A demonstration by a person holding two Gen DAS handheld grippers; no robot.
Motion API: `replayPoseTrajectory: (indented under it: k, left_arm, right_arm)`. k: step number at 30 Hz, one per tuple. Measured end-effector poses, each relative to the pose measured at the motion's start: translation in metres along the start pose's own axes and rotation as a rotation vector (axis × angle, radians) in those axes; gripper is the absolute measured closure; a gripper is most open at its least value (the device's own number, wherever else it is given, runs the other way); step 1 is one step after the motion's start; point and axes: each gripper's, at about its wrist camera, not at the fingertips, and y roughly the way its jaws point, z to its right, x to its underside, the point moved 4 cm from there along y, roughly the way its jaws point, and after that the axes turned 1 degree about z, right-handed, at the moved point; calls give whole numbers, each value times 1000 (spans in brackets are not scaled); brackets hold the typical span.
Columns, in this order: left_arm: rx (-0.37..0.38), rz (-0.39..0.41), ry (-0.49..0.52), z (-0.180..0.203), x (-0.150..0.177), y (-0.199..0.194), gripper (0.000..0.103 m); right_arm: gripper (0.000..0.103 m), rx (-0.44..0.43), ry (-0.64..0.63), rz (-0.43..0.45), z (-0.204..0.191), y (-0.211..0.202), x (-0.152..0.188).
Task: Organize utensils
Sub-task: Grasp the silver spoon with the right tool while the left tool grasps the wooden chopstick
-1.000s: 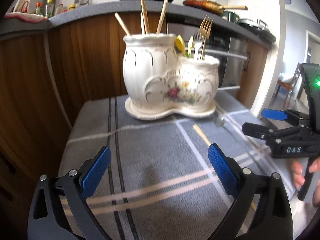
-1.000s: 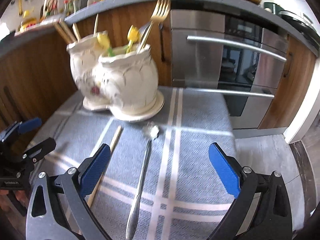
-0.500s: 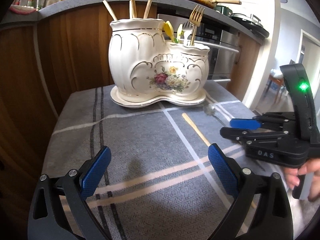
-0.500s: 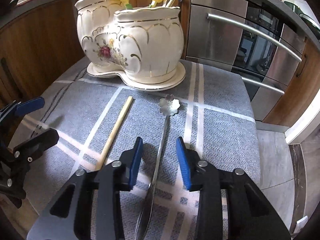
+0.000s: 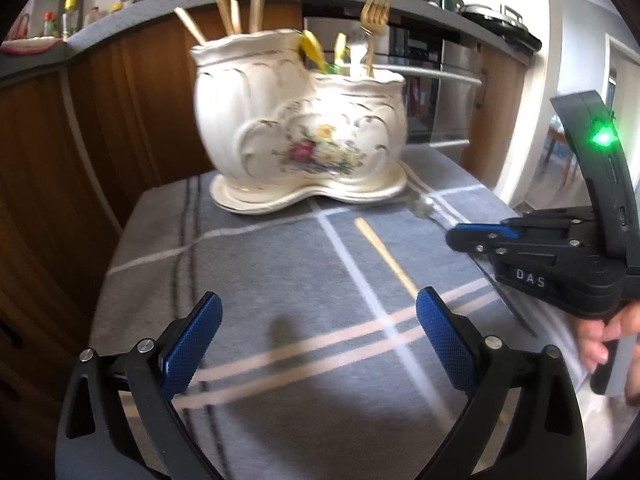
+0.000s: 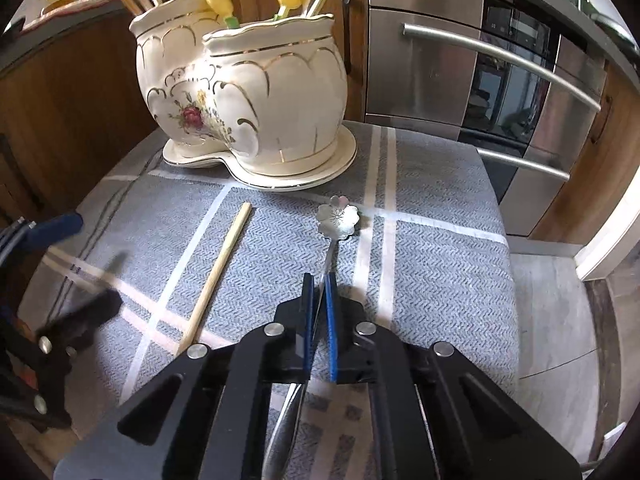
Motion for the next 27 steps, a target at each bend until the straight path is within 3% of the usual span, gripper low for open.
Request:
replayPoseTrajectory:
  k: [6, 10, 14, 16, 18, 23, 27]
  left_arm:
    - [39, -87, -7, 24, 0, 12, 7]
    - [50, -103, 12, 37, -5, 15, 10]
    - [54, -150, 65, 52, -7, 22, 37]
    - [51, -173, 75, 54, -6, 26, 45]
    - [39, -193, 80, 55, -6, 31, 63]
    - [42, -189, 85, 47, -7, 33, 93]
    - [59, -191, 85, 40, -6, 29, 97]
  right_arm:
    - [100, -51, 43, 32, 14, -15, 1]
    - [100, -77, 61, 55, 22, -25, 1]
    - [100, -84, 69, 80, 28, -31, -1]
    - [100, -92, 73, 91, 29, -34, -2]
    - [100, -99, 76, 104, 30, -38, -2]
    - [100, -120, 74, 132, 30, -46, -4]
    - [100, -135, 74, 147, 28, -49, -4]
